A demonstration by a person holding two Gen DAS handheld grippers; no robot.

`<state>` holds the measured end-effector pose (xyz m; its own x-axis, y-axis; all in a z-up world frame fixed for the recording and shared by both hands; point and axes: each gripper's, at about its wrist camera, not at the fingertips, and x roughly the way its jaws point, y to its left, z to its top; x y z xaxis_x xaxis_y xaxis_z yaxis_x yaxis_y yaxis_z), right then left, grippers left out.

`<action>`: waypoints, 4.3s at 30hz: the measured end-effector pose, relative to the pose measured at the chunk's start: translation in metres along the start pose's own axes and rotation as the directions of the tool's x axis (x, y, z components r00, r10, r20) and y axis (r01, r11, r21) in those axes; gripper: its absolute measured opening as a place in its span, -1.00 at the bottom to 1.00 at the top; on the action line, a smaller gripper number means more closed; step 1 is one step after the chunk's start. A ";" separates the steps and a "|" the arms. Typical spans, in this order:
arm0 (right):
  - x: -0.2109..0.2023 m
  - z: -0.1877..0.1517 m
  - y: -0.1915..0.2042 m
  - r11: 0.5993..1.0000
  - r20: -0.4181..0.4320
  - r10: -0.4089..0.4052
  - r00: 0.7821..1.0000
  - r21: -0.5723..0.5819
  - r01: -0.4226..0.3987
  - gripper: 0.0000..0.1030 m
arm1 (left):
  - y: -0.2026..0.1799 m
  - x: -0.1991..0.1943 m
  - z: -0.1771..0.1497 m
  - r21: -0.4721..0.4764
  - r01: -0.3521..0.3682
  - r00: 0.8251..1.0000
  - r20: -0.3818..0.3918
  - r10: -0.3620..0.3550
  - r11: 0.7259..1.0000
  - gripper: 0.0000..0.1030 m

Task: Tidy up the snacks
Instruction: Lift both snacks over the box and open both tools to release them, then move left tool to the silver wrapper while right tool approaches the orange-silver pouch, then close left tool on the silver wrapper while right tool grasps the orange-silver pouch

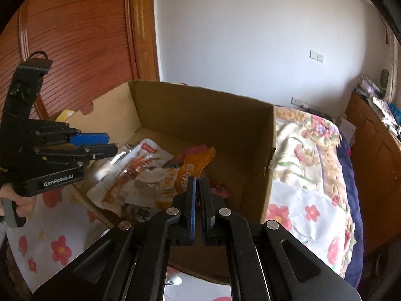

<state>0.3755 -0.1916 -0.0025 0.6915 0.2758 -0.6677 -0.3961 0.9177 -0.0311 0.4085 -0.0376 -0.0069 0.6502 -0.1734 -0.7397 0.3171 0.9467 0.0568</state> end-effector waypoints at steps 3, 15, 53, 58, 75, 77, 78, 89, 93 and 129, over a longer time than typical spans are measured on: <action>0.005 0.000 0.000 1.000 -0.007 -0.012 1.000 -0.013 0.012 -0.97 | -0.001 0.001 0.000 -0.010 0.006 1.000 -0.002 -0.006 1.000 -0.60; 0.018 0.008 -0.005 1.000 -0.022 0.024 0.999 -0.010 -0.024 -0.57 | 0.004 -0.008 -0.005 -0.079 0.038 0.998 0.055 -0.034 0.996 -0.44; -0.097 -0.088 0.033 0.996 0.072 0.055 0.996 0.069 -0.060 -0.33 | -0.027 -0.096 -0.117 -0.083 0.021 0.958 0.285 0.004 0.996 -0.21; -0.087 -0.103 0.039 0.996 0.042 0.050 0.998 0.075 -0.053 -0.29 | -0.027 -0.083 -0.129 -0.103 0.024 0.966 0.258 0.004 0.994 -0.21; -0.030 -0.120 0.052 0.997 -0.098 0.006 0.995 0.082 0.002 0.48 | -0.034 -0.072 -0.149 -0.091 0.003 0.977 0.212 0.016 0.996 0.05; -0.023 -0.120 0.052 0.997 -0.118 -0.007 0.993 0.080 0.017 0.55 | -0.034 -0.072 -0.150 -0.093 0.010 0.978 0.210 0.010 0.996 0.14; -0.020 -0.120 0.051 0.996 -0.123 -0.005 0.992 0.085 0.016 0.55 | -0.034 -0.073 -0.151 -0.093 0.011 0.977 0.212 0.009 0.996 0.18; 0.006 -0.112 0.057 0.997 -0.181 -0.002 0.983 0.075 0.016 0.56 | -0.032 -0.076 -0.154 -0.110 0.025 0.977 0.214 -0.001 0.994 0.26; 0.014 -0.113 0.058 0.997 -0.205 -0.011 0.979 0.067 0.025 0.56 | -0.032 -0.077 -0.155 -0.115 0.027 0.977 0.214 -0.002 0.993 0.26; -0.004 -0.134 0.043 0.999 -0.175 0.030 0.984 -0.010 -0.032 -0.10 | -0.066 -0.008 -0.117 -0.090 0.080 0.996 -0.029 -0.083 0.993 0.28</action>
<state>0.2746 -0.1912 -0.1014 0.5627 0.2490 -0.7883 -0.4245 0.9053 -0.0171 0.3018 -0.0675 -0.0833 0.6014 -0.2431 -0.7611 0.3049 0.9503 -0.0627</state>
